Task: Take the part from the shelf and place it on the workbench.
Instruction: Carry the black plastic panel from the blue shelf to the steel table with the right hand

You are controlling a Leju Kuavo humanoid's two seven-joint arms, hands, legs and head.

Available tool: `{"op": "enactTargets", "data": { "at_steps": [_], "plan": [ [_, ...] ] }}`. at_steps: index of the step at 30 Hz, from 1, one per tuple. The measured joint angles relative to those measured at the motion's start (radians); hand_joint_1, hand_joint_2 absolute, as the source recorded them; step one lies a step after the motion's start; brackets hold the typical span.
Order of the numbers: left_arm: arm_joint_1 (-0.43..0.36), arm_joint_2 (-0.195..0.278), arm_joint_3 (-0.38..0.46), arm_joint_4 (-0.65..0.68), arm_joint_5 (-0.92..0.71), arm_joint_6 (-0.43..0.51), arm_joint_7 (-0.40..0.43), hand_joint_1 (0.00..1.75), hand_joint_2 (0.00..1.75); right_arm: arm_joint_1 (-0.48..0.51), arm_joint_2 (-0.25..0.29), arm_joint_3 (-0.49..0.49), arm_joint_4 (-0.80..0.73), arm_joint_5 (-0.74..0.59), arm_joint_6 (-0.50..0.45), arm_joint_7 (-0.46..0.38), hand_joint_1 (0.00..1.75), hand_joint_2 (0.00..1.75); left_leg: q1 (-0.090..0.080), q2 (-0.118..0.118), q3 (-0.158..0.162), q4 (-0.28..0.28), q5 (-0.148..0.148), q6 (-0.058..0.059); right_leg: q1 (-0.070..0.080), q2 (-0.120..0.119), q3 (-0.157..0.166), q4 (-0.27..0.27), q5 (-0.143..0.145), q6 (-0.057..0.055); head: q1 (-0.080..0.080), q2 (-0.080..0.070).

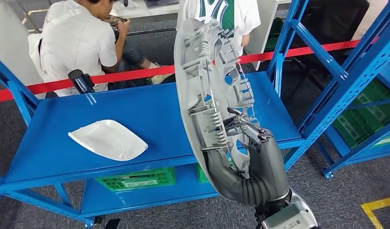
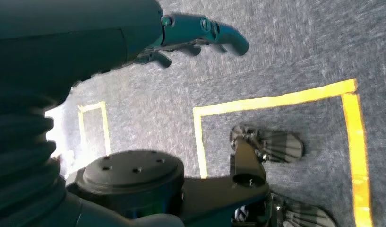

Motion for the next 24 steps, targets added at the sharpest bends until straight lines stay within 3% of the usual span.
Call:
{"op": "enactTargets", "data": {
  "at_steps": [3,4,5,7,8,9,10,11,12,14,15,18,19,20,23,24],
  "plan": [
    [-0.001,-0.001,0.000,0.000,0.000,0.000,0.005,0.00,1.75,-0.007,0.000,0.006,0.003,0.006,0.003,0.009,1.75,1.75,-0.001,0.001,-0.021,0.000,0.020,0.026,-0.001,0.002,-0.008,-0.002,0.011,0.020,0.000,0.000],
    [-0.002,-0.001,0.001,0.000,0.000,0.000,0.006,0.00,1.75,-0.009,0.000,0.007,0.004,0.009,0.005,0.014,1.75,1.75,0.000,0.004,-0.030,-0.002,0.031,0.037,-0.001,0.003,-0.018,0.015,-0.010,0.024,0.001,0.000],
    [-0.003,-0.001,0.003,0.000,0.000,0.001,0.008,0.00,1.75,-0.013,0.000,0.008,0.005,0.012,0.009,0.018,1.75,1.75,0.002,0.007,-0.042,-0.003,0.043,0.045,-0.001,0.003,-0.034,0.053,-0.050,0.027,0.002,0.000],
    [-0.003,0.000,0.007,0.000,0.002,0.001,0.011,0.00,1.75,-0.020,0.000,0.009,0.008,0.016,0.017,0.024,1.75,1.75,-0.001,0.010,-0.070,0.001,0.065,0.053,0.002,0.003,-0.070,0.178,-0.148,0.029,0.005,0.000],
    [-0.002,0.000,0.009,0.000,0.003,0.001,0.011,0.00,1.75,-0.023,0.000,0.010,0.011,0.017,0.021,0.024,1.75,1.75,-0.004,0.010,-0.086,0.004,0.075,0.054,0.004,0.003,-0.081,0.239,-0.176,0.028,0.005,0.000],
    [-0.001,-0.001,0.010,0.000,0.005,0.001,0.012,0.00,1.75,-0.026,0.000,0.011,0.016,0.017,0.024,0.024,1.75,1.75,-0.006,0.011,-0.101,0.008,0.084,0.055,0.006,0.003,-0.079,0.273,-0.182,0.026,0.005,0.000],
    [-0.001,-0.001,0.012,0.000,0.007,0.002,0.010,0.00,1.75,-0.030,0.000,0.012,0.020,0.017,0.026,0.024,1.75,1.75,-0.008,0.011,-0.117,0.012,0.093,0.055,0.009,0.003,-0.059,0.272,-0.168,0.022,0.005,0.000],
    [-0.001,-0.001,0.014,0.001,0.009,0.002,0.009,0.00,1.75,-0.033,0.000,0.014,0.024,0.017,0.028,0.024,1.75,1.75,-0.010,0.011,-0.133,0.017,0.101,0.055,0.012,0.003,-0.021,0.234,-0.146,0.016,0.005,0.000],
    [-0.001,-0.001,0.017,0.001,0.010,0.002,0.006,0.00,1.75,-0.036,0.000,0.015,0.028,0.017,0.028,0.023,1.75,1.75,-0.011,0.011,-0.146,0.023,0.109,0.054,0.016,0.004,0.033,0.168,-0.131,0.007,0.005,0.000],
    [0.001,-0.002,0.022,0.000,0.011,0.002,0.002,0.00,1.75,-0.042,0.001,0.018,0.031,0.017,0.028,0.023,1.75,1.75,-0.015,0.009,-0.164,0.031,0.123,0.047,0.025,0.003,0.122,0.040,-0.130,-0.007,0.004,0.000],
    [0.002,-0.002,0.024,0.000,0.011,0.002,0.000,0.00,1.75,-0.045,0.002,0.020,0.032,0.017,0.028,0.023,1.75,1.75,-0.015,0.008,-0.167,0.033,0.129,0.041,0.029,0.003,0.143,0.006,-0.137,-0.011,0.004,0.000],
    [0.006,-0.001,0.025,0.001,0.010,0.003,-0.001,0.00,1.75,-0.049,0.002,0.026,0.032,0.017,0.028,0.023,1.75,1.75,-0.012,0.007,-0.174,0.029,0.146,0.022,0.029,0.002,0.135,-0.011,-0.117,-0.023,0.006,0.000],
    [0.007,0.000,0.025,0.002,0.008,0.003,-0.001,0.00,1.75,-0.050,0.003,0.028,0.032,0.017,0.028,0.024,1.75,1.75,-0.012,0.006,-0.179,0.036,0.133,0.016,0.026,0.000,0.127,-0.015,-0.105,-0.029,0.006,0.000],
    [0.009,0.000,0.025,0.002,0.006,0.003,0.000,0.00,1.75,-0.050,0.004,0.029,0.032,0.017,0.027,0.024,1.75,1.75,-0.010,0.006,-0.187,0.057,0.102,0.010,0.022,-0.001,0.116,-0.019,-0.091,-0.035,0.003,0.000],
    [0.010,0.001,0.025,0.002,-0.001,0.001,0.003,0.00,1.75,-0.048,0.007,0.030,0.032,0.019,0.020,0.028,1.75,1.75,-0.001,0.006,-0.221,0.207,-0.032,-0.004,0.018,-0.001,0.071,-0.021,-0.054,-0.040,-0.006,0.000],
    [0.010,0.001,0.025,0.002,-0.003,0.001,0.003,0.00,1.75,-0.045,0.007,0.030,0.032,0.019,0.017,0.029,1.75,1.75,0.001,0.006,-0.224,0.255,-0.045,-0.008,0.018,-0.002,0.053,-0.020,-0.041,-0.038,-0.006,0.000]
  ]
}}
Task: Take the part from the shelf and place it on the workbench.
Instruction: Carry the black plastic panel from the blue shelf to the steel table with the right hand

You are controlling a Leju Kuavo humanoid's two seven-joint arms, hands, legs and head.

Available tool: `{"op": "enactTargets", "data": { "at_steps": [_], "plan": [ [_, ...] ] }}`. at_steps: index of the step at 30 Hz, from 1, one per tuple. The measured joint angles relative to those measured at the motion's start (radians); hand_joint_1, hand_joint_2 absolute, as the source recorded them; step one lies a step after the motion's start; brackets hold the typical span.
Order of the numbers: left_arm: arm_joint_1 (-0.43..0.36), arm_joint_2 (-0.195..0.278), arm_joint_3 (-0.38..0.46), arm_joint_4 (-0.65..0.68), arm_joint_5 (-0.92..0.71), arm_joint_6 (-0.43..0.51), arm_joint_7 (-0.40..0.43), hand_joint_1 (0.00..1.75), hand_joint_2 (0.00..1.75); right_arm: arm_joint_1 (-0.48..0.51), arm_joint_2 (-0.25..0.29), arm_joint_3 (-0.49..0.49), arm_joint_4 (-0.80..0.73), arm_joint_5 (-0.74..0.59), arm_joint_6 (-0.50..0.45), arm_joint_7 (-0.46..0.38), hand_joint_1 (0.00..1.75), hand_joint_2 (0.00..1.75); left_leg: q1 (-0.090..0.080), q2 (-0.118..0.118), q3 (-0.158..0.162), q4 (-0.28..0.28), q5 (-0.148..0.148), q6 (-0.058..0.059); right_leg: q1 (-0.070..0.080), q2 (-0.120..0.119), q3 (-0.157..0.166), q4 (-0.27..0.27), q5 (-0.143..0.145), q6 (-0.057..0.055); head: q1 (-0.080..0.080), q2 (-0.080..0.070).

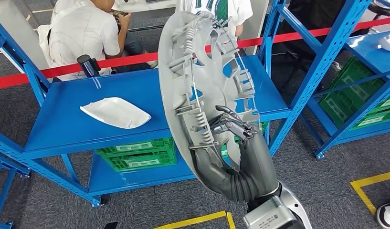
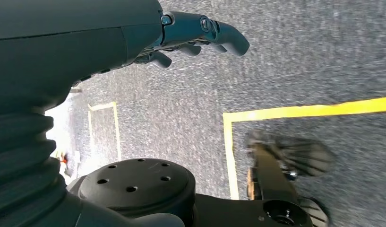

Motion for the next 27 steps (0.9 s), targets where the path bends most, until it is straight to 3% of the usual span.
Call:
{"op": "enactTargets", "data": {
  "at_steps": [2,3,4,6,7,9,10,11,12,14,15,16,17,18,19,21,22,24,25,26,27],
  "plan": [
    [-0.001,0.001,0.000,-0.001,-0.005,-0.002,0.001,0.00,1.75,0.009,0.000,0.000,0.000,0.002,-0.007,0.003,1.75,1.75,0.004,0.000,0.036,0.017,0.038,-0.005,-0.002,-0.001,-0.036,0.002,0.026,0.006,0.000,0.000],
    [-0.001,0.002,0.000,-0.001,-0.008,-0.002,0.002,0.00,1.75,0.013,0.000,0.000,0.000,0.002,-0.010,0.004,1.75,1.75,0.006,0.000,0.079,-0.025,0.066,-0.006,-0.003,-0.001,-0.051,0.005,0.038,0.010,0.000,0.000],
    [-0.003,0.002,0.000,-0.002,-0.010,-0.003,0.002,0.00,1.75,0.015,-0.001,0.000,-0.001,0.003,-0.012,0.005,1.75,1.75,0.008,0.000,0.134,-0.094,0.070,-0.007,-0.004,-0.001,-0.065,0.008,0.048,0.015,-0.001,0.000],
    [-0.009,0.002,0.000,-0.005,-0.013,-0.004,0.001,0.00,1.75,0.018,-0.001,0.000,-0.002,0.004,-0.016,0.006,1.75,1.75,0.005,-0.003,0.222,-0.220,0.046,0.001,-0.004,-0.002,-0.077,0.013,0.067,0.028,-0.001,0.000],
    [-0.011,0.002,0.000,-0.007,-0.014,-0.004,0.000,0.00,1.75,0.019,-0.001,0.000,-0.003,0.005,-0.017,0.006,1.75,1.75,0.001,-0.004,0.240,-0.253,0.031,0.008,-0.003,-0.003,-0.078,0.012,0.076,0.035,-0.001,0.000],
    [-0.012,0.001,0.000,-0.007,-0.016,-0.004,0.001,0.00,1.75,0.022,-0.001,-0.001,-0.005,0.008,-0.019,0.007,1.75,1.75,-0.002,-0.002,0.231,-0.259,0.043,0.029,-0.006,-0.003,-0.079,0.009,0.091,0.050,0.000,0.000],
    [-0.012,0.001,0.000,-0.007,-0.016,-0.004,0.002,0.00,1.75,0.023,-0.001,-0.001,-0.005,0.009,-0.020,0.007,1.75,1.75,-0.002,0.001,0.221,-0.258,0.053,0.039,-0.008,-0.001,-0.085,0.017,0.078,0.056,0.000,0.000],
    [-0.012,0.002,0.000,-0.007,-0.016,-0.004,0.004,0.00,1.75,0.024,-0.001,-0.002,-0.006,0.011,-0.022,0.008,1.75,1.75,-0.001,0.005,0.210,-0.259,0.065,0.049,-0.009,0.001,-0.095,0.042,0.044,0.061,0.001,0.000],
    [-0.012,0.002,0.000,-0.007,-0.016,-0.004,0.005,0.00,1.75,0.025,-0.002,-0.002,-0.006,0.012,-0.023,0.008,1.75,1.75,0.000,0.008,0.196,-0.259,0.078,0.056,-0.010,0.002,-0.110,0.088,-0.008,0.065,0.001,0.000],
    [-0.012,0.002,0.000,-0.008,-0.016,-0.004,0.005,0.00,1.75,0.026,-0.002,-0.003,-0.006,0.013,-0.024,0.009,1.75,1.75,-0.002,0.010,0.164,-0.256,0.104,0.062,-0.009,0.003,-0.139,0.221,-0.108,0.070,0.002,0.000],
    [-0.012,0.002,0.000,-0.007,-0.016,-0.004,0.005,0.00,1.75,0.027,-0.002,-0.004,-0.006,0.014,-0.024,0.010,1.75,1.75,-0.004,0.010,0.147,-0.253,0.116,0.062,-0.008,0.003,-0.145,0.277,-0.125,0.071,0.003,0.000],
    [-0.011,0.002,0.000,-0.007,-0.016,-0.004,0.006,0.00,1.75,0.028,-0.003,-0.004,-0.006,0.014,-0.025,0.011,1.75,1.75,-0.005,0.011,0.129,-0.249,0.128,0.061,-0.007,0.003,-0.137,0.306,-0.118,0.070,0.003,0.000],
    [-0.011,0.001,0.000,-0.007,-0.016,-0.004,0.006,0.00,1.75,0.028,-0.003,-0.005,-0.006,0.015,-0.025,0.012,1.75,1.75,-0.006,0.011,0.110,-0.245,0.139,0.060,-0.006,0.003,-0.111,0.298,-0.094,0.067,0.003,0.000],
    [-0.012,0.001,0.000,-0.007,-0.016,-0.004,0.007,0.00,1.75,0.029,-0.003,-0.005,-0.006,0.017,-0.024,0.014,1.75,1.75,-0.007,0.011,0.093,-0.239,0.149,0.058,-0.004,0.003,-0.066,0.253,-0.069,0.061,0.003,0.000],
    [-0.012,0.001,0.000,-0.008,-0.016,-0.004,0.008,0.00,1.75,0.028,-0.003,-0.006,-0.006,0.018,-0.024,0.016,1.75,1.75,-0.008,0.011,0.078,-0.234,0.158,0.055,-0.001,0.004,-0.009,0.183,-0.064,0.053,0.003,0.000],
    [-0.013,0.000,0.000,-0.008,-0.016,-0.002,0.009,0.00,1.75,0.028,-0.003,-0.008,-0.008,0.019,-0.023,0.021,1.75,1.75,-0.009,0.009,0.062,-0.225,0.172,0.046,0.006,0.004,0.084,0.051,-0.084,0.039,0.003,0.000],
    [-0.013,-0.001,0.000,-0.008,-0.016,-0.002,0.009,0.00,1.75,0.027,-0.003,-0.008,-0.009,0.019,-0.023,0.022,1.75,1.75,-0.009,0.009,0.058,-0.224,0.180,0.041,0.009,0.005,0.102,0.018,-0.097,0.034,0.004,0.000],
    [-0.013,0.000,0.000,-0.008,-0.016,-0.001,0.008,0.00,1.75,0.027,-0.003,-0.009,-0.009,0.020,-0.022,0.023,1.75,1.75,-0.007,0.009,0.054,-0.228,0.195,0.027,0.010,0.003,0.096,0.005,-0.085,0.023,0.007,0.000],
    [-0.012,0.000,0.000,-0.007,-0.016,0.000,0.008,0.00,1.75,0.026,-0.003,-0.008,-0.010,0.020,-0.021,0.023,1.75,1.75,-0.006,0.008,0.047,-0.224,0.189,0.020,0.008,0.001,0.088,0.002,-0.074,0.015,0.008,0.000],
    [-0.011,0.000,0.000,-0.007,-0.015,0.000,0.009,0.00,1.75,0.027,-0.002,-0.008,-0.010,0.021,-0.020,0.023,1.75,1.75,-0.005,0.007,0.036,-0.208,0.164,0.014,0.005,-0.001,0.077,-0.001,-0.061,0.007,0.006,0.000],
    [-0.010,0.001,0.000,-0.007,-0.014,0.000,0.009,0.00,1.75,0.027,-0.002,-0.008,-0.010,0.023,-0.020,0.023,1.75,1.75,-0.004,0.006,0.020,-0.170,0.121,0.008,0.003,-0.003,0.063,-0.003,-0.047,0.002,0.004,0.000]
  ]
}}
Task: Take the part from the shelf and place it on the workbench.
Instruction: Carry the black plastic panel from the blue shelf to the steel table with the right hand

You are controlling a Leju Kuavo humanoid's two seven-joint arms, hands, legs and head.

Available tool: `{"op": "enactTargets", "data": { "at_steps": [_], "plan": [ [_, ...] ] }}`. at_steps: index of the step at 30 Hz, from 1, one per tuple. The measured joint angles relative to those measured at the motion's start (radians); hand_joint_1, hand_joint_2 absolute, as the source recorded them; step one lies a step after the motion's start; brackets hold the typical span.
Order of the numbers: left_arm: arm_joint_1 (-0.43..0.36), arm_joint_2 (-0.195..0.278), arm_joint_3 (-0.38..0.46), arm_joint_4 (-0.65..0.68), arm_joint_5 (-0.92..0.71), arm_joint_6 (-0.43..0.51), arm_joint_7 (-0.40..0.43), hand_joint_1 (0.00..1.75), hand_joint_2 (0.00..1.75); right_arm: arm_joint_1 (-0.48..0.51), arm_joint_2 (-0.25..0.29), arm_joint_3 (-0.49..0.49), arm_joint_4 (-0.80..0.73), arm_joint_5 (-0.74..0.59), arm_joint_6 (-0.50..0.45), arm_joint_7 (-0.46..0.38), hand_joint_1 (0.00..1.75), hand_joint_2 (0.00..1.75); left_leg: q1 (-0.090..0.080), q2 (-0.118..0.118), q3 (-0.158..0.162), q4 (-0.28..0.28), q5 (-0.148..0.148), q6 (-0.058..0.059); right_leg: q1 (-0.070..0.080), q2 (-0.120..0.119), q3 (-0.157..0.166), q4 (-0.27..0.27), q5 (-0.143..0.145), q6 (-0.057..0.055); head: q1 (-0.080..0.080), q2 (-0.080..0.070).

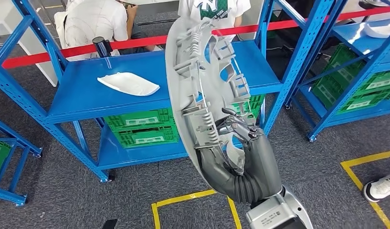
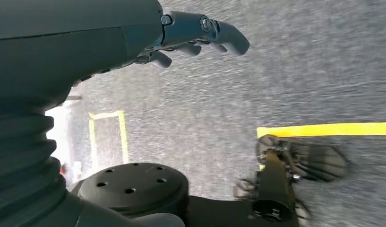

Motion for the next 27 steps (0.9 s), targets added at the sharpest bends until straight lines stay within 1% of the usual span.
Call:
{"op": "enactTargets", "data": {
  "at_steps": [1,2,3,4,5,6,7,8,9,10,11,12,13,14,15,16,17,18,19,20,21,22,23,24,25,26,27],
  "plan": [
    [0.000,0.000,0.000,0.000,0.000,0.000,0.000,0.00,1.75,0.000,0.000,0.000,0.000,0.001,0.000,0.000,1.75,1.75,0.001,0.000,-0.019,0.055,-0.052,-0.005,0.000,0.000,-0.016,0.000,0.013,-0.003,-0.002,0.000],
    [0.000,0.000,0.000,0.000,0.001,0.000,0.000,0.00,1.75,0.000,0.001,0.000,0.000,0.002,0.001,0.000,1.75,1.75,0.003,-0.001,-0.037,0.120,-0.097,-0.010,0.000,-0.001,-0.034,0.000,0.027,-0.004,-0.004,0.000],
    [0.000,0.000,0.000,0.000,0.001,0.000,0.000,0.00,1.75,0.001,0.001,0.000,0.000,0.003,0.001,0.000,1.75,1.75,0.004,-0.001,-0.047,0.180,-0.120,-0.013,0.000,-0.001,-0.053,0.001,0.041,-0.003,-0.005,0.000],
    [0.001,0.000,0.000,0.000,0.001,0.000,0.000,0.00,1.75,0.001,0.001,0.000,0.000,0.004,0.001,0.000,1.75,1.75,0.005,-0.001,-0.044,0.218,-0.117,-0.015,-0.001,-0.001,-0.072,0.002,0.055,-0.002,-0.005,0.000],
    [0.001,0.001,0.000,0.000,0.001,0.000,0.000,0.00,1.75,0.002,0.001,0.000,0.000,0.005,0.002,0.001,1.75,1.75,0.006,-0.001,-0.025,0.225,-0.093,-0.017,-0.001,-0.001,-0.091,0.003,0.069,0.000,-0.005,0.000],
    [0.000,0.001,0.000,0.000,0.002,0.000,-0.001,0.00,1.75,0.002,0.001,0.000,0.000,0.005,0.002,0.001,1.75,1.75,0.007,0.000,0.013,0.195,-0.062,-0.017,-0.002,-0.001,-0.108,0.004,0.082,0.003,-0.005,0.000],
    [-0.001,0.002,0.000,0.000,0.003,0.000,-0.001,0.00,1.75,0.002,0.001,0.000,0.000,0.005,0.003,0.001,1.75,1.75,0.007,-0.001,0.070,0.131,-0.045,-0.015,-0.002,-0.001,-0.123,0.007,0.094,0.007,-0.005,0.000],
    [-0.002,0.002,0.000,-0.001,0.003,0.000,-0.001,0.00,1.75,0.002,0.001,0.000,0.000,0.005,0.003,0.001,1.75,1.75,0.005,-0.001,0.135,0.047,-0.050,-0.011,-0.002,-0.002,-0.133,0.010,0.105,0.012,-0.006,0.000],
    [-0.004,0.002,0.000,-0.002,0.004,0.000,-0.002,0.00,1.75,0.002,0.002,0.000,-0.001,0.005,0.003,0.001,1.75,1.75,0.003,-0.002,0.184,-0.023,-0.064,-0.004,-0.001,-0.003,-0.138,0.012,0.115,0.018,-0.005,0.000],
    [-0.005,0.003,0.000,-0.002,0.004,0.000,-0.003,0.00,1.75,0.002,0.002,0.000,-0.001,0.004,0.003,0.001,1.75,1.75,0.000,-0.003,0.215,-0.072,-0.081,0.004,-0.001,-0.004,-0.139,0.012,0.124,0.025,-0.005,0.000],
    [-0.005,0.003,0.000,-0.002,0.004,0.001,-0.003,0.00,1.75,0.002,0.002,0.000,-0.001,0.004,0.004,0.000,1.75,1.75,-0.004,-0.003,0.223,-0.094,-0.089,0.014,-0.001,-0.005,-0.138,0.009,0.134,0.032,-0.005,0.000],
    [-0.004,0.002,0.000,-0.002,0.004,0.001,-0.004,0.00,1.75,0.003,0.002,0.000,-0.001,0.004,0.004,0.000,1.75,1.75,-0.004,-0.003,0.215,-0.092,-0.080,0.025,-0.003,-0.006,-0.139,0.006,0.142,0.039,-0.005,0.000],
    [-0.004,0.002,0.000,-0.002,0.004,0.001,-0.004,0.00,1.75,0.003,0.002,0.001,-0.001,0.004,0.004,0.000,1.75,1.75,-0.004,0.000,0.207,-0.093,-0.070,0.034,-0.005,-0.005,-0.143,0.009,0.139,0.045,-0.006,0.000],
    [-0.003,0.001,0.000,-0.001,0.004,0.001,-0.004,0.00,1.75,0.004,0.002,0.000,-0.001,0.004,0.004,0.000,1.75,1.75,-0.003,0.003,0.195,-0.093,-0.058,0.045,-0.006,-0.004,-0.152,0.024,0.116,0.052,-0.005,0.000],
    [-0.002,0.001,0.000,-0.001,0.004,0.001,-0.004,0.00,1.75,0.005,0.001,0.000,-0.001,0.004,0.004,0.000,1.75,1.75,-0.001,0.005,0.181,-0.094,-0.044,0.052,-0.008,-0.002,-0.165,0.058,0.071,0.057,-0.004,0.000],
    [-0.002,0.002,0.000,-0.001,0.004,0.001,-0.005,0.00,1.75,0.006,0.001,0.000,-0.001,0.005,0.004,0.000,1.75,1.75,-0.001,0.007,0.164,-0.093,-0.030,0.057,-0.009,-0.001,-0.180,0.113,0.013,0.061,-0.003,0.000],
    [-0.002,0.002,0.001,-0.001,0.004,0.001,-0.006,0.00,1.75,0.006,0.001,0.000,-0.001,0.005,0.004,0.000,1.75,1.75,-0.001,0.008,0.146,-0.091,-0.016,0.060,-0.009,0.000,-0.196,0.180,-0.040,0.066,-0.002,0.000],
    [-0.002,0.002,0.001,-0.001,0.004,0.001,-0.007,0.00,1.75,0.006,0.001,0.000,-0.001,0.006,0.005,0.000,1.75,1.75,-0.001,0.008,0.127,-0.089,-0.002,0.059,-0.009,0.000,-0.207,0.247,-0.074,0.069,-0.001,0.000],
    [-0.001,0.002,0.001,-0.001,0.004,0.001,-0.008,0.00,1.75,0.007,0.001,0.000,-0.001,0.006,0.005,0.000,1.75,1.75,-0.001,0.009,0.108,-0.084,0.011,0.058,-0.009,0.001,-0.208,0.295,-0.080,0.070,0.000,0.000],
    [-0.001,0.002,0.001,-0.001,0.004,0.001,-0.009,0.00,1.75,0.007,0.000,0.000,-0.001,0.007,0.006,0.000,1.75,1.75,-0.001,0.009,0.087,-0.079,0.023,0.056,-0.009,0.001,-0.194,0.313,-0.064,0.070,0.000,0.000],
    [0.000,0.001,0.001,-0.001,0.004,0.001,-0.009,0.00,1.75,0.007,0.000,0.000,-0.001,0.007,0.007,0.000,1.75,1.75,-0.001,0.010,0.067,-0.073,0.034,0.053,-0.009,0.001,-0.161,0.295,-0.037,0.069,0.001,0.000],
    [0.000,0.001,0.001,-0.001,0.004,0.001,-0.010,0.00,1.75,0.007,0.000,0.000,-0.001,0.008,0.008,0.000,1.75,1.75,-0.001,0.010,0.049,-0.067,0.045,0.050,-0.009,0.001,-0.108,0.240,-0.018,0.067,0.001,0.000],
    [0.000,0.001,0.001,-0.001,0.004,0.001,-0.010,0.00,1.75,0.007,0.000,-0.001,-0.001,0.008,0.008,0.000,1.75,1.75,-0.002,0.010,0.033,-0.060,0.053,0.046,-0.007,0.002,-0.046,0.162,-0.021,0.063,0.002,0.000],
    [0.000,0.001,0.001,-0.001,0.004,0.001,-0.010,0.00,1.75,0.007,0.000,-0.001,-0.001,0.008,0.008,0.000,1.75,1.75,-0.003,0.009,0.022,-0.055,0.062,0.040,-0.005,0.003,0.004,0.093,-0.034,0.056,0.002,0.000],
    [0.000,0.001,0.001,-0.002,0.004,0.001,-0.010,0.00,1.75,0.007,0.000,-0.002,-0.001,0.007,0.008,0.000,1.75,1.75,-0.004,0.008,0.016,-0.052,0.071,0.034,-0.002,0.004,0.036,0.041,-0.052,0.049,0.002,0.000],
    [0.000,0.001,0.001,-0.002,0.004,0.001,-0.009,0.00,1.75,0.007,0.000,-0.002,-0.001,0.007,0.009,0.000,1.75,1.75,-0.004,0.008,0.012,-0.053,0.080,0.027,0.001,0.005,0.047,0.015,-0.063,0.040,0.003,0.000],
    [0.001,0.001,0.001,-0.001,0.003,0.001,-0.007,0.00,1.75,0.008,0.000,-0.002,-0.001,0.007,0.009,0.000,1.75,1.75,-0.002,0.008,0.011,-0.057,0.091,0.020,0.002,0.005,0.041,0.012,-0.057,0.031,0.002,0.000]
  ]
}}
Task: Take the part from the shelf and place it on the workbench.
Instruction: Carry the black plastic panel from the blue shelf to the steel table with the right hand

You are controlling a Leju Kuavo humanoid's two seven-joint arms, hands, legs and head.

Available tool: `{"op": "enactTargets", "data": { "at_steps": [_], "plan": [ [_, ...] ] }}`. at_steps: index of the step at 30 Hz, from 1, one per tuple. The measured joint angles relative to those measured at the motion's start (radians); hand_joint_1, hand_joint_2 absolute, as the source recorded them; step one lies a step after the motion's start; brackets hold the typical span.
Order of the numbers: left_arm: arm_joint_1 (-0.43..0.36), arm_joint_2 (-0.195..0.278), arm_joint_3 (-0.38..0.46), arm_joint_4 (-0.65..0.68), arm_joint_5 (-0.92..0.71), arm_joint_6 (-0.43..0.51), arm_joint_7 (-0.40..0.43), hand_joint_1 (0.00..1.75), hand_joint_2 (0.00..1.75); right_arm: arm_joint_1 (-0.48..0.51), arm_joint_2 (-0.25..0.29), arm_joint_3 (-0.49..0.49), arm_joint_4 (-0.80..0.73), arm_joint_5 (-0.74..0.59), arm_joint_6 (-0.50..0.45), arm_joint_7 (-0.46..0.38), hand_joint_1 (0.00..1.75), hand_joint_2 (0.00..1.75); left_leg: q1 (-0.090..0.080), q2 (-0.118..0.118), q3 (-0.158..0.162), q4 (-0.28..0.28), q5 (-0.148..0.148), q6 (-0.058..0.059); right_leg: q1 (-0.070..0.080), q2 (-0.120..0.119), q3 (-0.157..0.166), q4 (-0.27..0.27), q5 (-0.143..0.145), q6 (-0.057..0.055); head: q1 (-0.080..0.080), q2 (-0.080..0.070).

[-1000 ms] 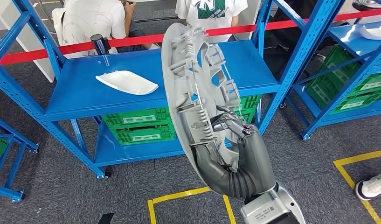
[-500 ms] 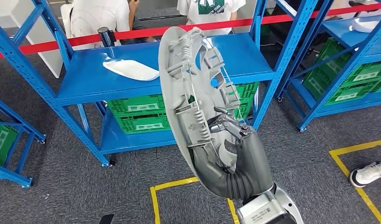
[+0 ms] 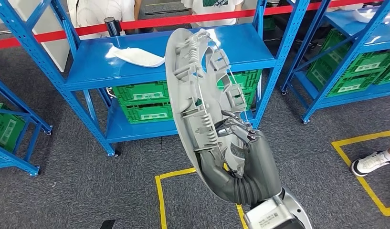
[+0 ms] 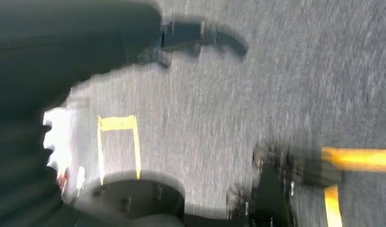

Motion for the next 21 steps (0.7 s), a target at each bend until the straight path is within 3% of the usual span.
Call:
{"op": "enactTargets", "data": {
  "at_steps": [1,2,4,6,7,8,9,10,11,13,14,16,17,18,21],
  "plan": [
    [0.001,0.000,0.000,0.001,-0.002,0.000,0.002,0.00,1.75,0.001,0.000,0.000,0.000,0.000,0.000,-0.001,1.75,1.75,0.002,-0.002,-0.003,0.000,0.002,-0.006,-0.001,-0.002,-0.008,-0.003,0.010,-0.009,0.002,0.000],
    [0.003,0.000,0.000,0.001,-0.004,-0.001,0.005,0.00,1.75,0.002,0.000,-0.001,0.000,0.000,0.000,-0.001,1.75,1.75,0.004,-0.003,-0.009,0.009,-0.014,-0.012,-0.002,-0.003,-0.017,-0.006,0.022,-0.018,0.000,0.000],
    [0.005,0.001,0.000,0.002,-0.009,-0.001,0.011,0.00,1.75,0.006,0.000,-0.004,-0.004,0.000,-0.002,-0.002,1.75,1.75,0.007,-0.006,-0.031,0.082,-0.101,-0.020,-0.005,-0.007,-0.043,-0.010,0.049,-0.031,-0.005,0.000],
    [0.004,0.001,0.000,0.002,-0.014,-0.002,0.015,0.00,1.75,0.012,-0.001,-0.010,-0.008,0.000,-0.004,-0.003,1.75,1.75,0.008,-0.007,-0.053,0.203,-0.193,-0.026,-0.004,-0.007,-0.075,-0.009,0.074,-0.034,-0.010,0.000],
    [0.003,0.001,0.000,0.002,-0.016,-0.002,0.015,0.00,1.75,0.015,-0.001,-0.014,-0.009,0.000,-0.005,-0.003,1.75,1.75,0.008,-0.007,-0.053,0.250,-0.206,-0.028,-0.004,-0.007,-0.092,-0.009,0.088,-0.033,-0.010,0.000],
    [0.002,0.001,0.000,0.002,-0.017,-0.002,0.016,0.00,1.75,0.018,-0.002,-0.016,-0.010,0.000,-0.006,-0.003,1.75,1.75,0.008,-0.007,-0.040,0.269,-0.196,-0.028,-0.003,-0.007,-0.108,-0.008,0.101,-0.031,-0.010,0.000],
    [0.001,0.001,0.000,0.001,-0.017,-0.002,0.016,0.00,1.75,0.021,-0.003,-0.018,-0.011,0.000,-0.006,-0.002,1.75,1.75,0.008,-0.007,-0.011,0.258,-0.170,-0.026,-0.003,-0.007,-0.123,-0.007,0.113,-0.029,-0.010,0.000],
    [0.000,0.001,0.000,0.001,-0.017,-0.002,0.016,0.00,1.75,0.023,-0.004,-0.019,-0.012,0.000,-0.006,-0.002,1.75,1.75,0.007,-0.007,0.035,0.213,-0.144,-0.023,-0.003,-0.007,-0.137,-0.006,0.126,-0.027,-0.010,0.000],
    [-0.002,0.002,0.000,0.000,-0.017,-0.002,0.016,0.00,1.75,0.025,-0.004,-0.020,-0.014,0.000,-0.006,-0.002,1.75,1.75,0.006,-0.007,0.093,0.141,-0.137,-0.018,-0.002,-0.006,-0.149,-0.004,0.137,-0.023,-0.010,0.000],
    [-0.005,0.004,0.000,-0.001,-0.017,-0.002,0.016,0.00,1.75,0.027,-0.004,-0.022,-0.018,0.000,-0.006,-0.002,1.75,1.75,0.000,-0.007,0.188,0.002,-0.157,-0.007,-0.001,-0.009,-0.162,-0.004,0.158,-0.013,-0.009,0.000],
    [-0.006,0.004,0.000,-0.001,-0.017,-0.002,0.016,0.00,1.75,0.028,-0.004,-0.022,-0.020,0.000,-0.006,-0.002,1.75,1.75,-0.004,-0.007,0.208,-0.035,-0.169,-0.001,-0.002,-0.011,-0.165,-0.005,0.169,-0.007,-0.009,0.000],
    [-0.006,0.003,0.000,-0.001,-0.018,-0.002,0.016,0.00,1.75,0.029,-0.005,-0.023,-0.020,-0.002,-0.006,-0.003,1.75,1.75,-0.006,-0.005,0.198,-0.047,-0.159,0.012,-0.004,-0.012,-0.169,-0.009,0.184,0.006,-0.008,0.000],
    [-0.005,0.002,0.000,0.000,-0.018,-0.001,0.015,0.00,1.75,0.029,-0.006,-0.024,-0.020,-0.003,-0.007,-0.005,1.75,1.75,-0.004,-0.003,0.188,-0.047,-0.149,0.022,-0.005,-0.009,-0.176,0.000,0.171,0.011,-0.008,0.000],
    [-0.006,0.002,0.000,-0.001,-0.019,-0.001,0.015,0.00,1.75,0.030,-0.009,-0.026,-0.020,-0.005,-0.008,-0.007,1.75,1.75,-0.001,0.000,0.177,-0.049,-0.136,0.031,-0.005,-0.007,-0.187,0.026,0.138,0.016,-0.006,0.000],
    [-0.007,0.002,0.000,-0.001,-0.019,0.001,0.014,0.00,1.75,0.032,-0.020,-0.031,-0.018,-0.016,-0.014,-0.022,1.75,1.75,0.001,0.004,0.134,-0.047,-0.099,0.042,-0.008,-0.002,-0.236,0.201,-0.006,0.027,-0.002,0.000]
  ]
}}
